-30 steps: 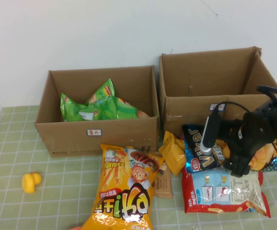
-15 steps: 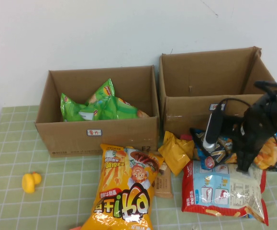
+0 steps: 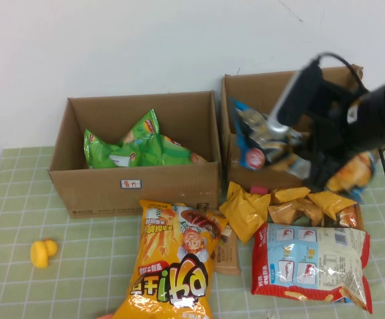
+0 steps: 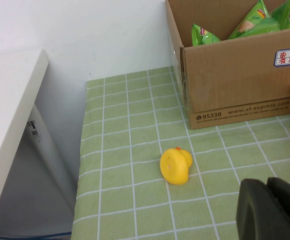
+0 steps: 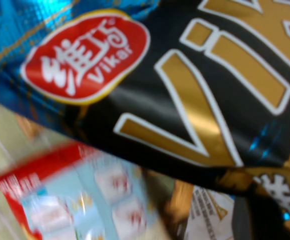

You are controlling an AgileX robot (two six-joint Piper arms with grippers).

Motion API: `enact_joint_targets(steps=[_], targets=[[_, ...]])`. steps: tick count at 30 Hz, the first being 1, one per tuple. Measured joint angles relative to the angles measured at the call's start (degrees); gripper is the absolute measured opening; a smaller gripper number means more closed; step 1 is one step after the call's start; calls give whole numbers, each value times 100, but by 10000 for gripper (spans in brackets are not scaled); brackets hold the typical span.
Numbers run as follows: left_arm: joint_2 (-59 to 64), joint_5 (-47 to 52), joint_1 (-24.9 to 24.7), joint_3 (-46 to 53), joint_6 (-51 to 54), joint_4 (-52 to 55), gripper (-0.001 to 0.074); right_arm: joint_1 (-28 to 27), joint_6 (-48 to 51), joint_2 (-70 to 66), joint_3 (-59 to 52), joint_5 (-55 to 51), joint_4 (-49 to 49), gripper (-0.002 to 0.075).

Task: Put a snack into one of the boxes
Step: Place the potato chip in the potato chip box

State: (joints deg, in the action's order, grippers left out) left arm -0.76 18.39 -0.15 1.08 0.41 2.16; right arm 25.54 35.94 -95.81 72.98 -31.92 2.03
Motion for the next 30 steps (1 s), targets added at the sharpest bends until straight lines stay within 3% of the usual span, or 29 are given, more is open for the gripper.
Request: enact_joint_targets(steps=[9,21,30], targets=[[0,0,0,0,0,0,-2,805,190,-288,1070,401,-122,50],[0,0,0,0,0,0,-2,890,190,-2318,3300,971,-1220,50],[0,0,0,0,0,0,-2,990,169,-3127,3685,2133,-2096,50]])
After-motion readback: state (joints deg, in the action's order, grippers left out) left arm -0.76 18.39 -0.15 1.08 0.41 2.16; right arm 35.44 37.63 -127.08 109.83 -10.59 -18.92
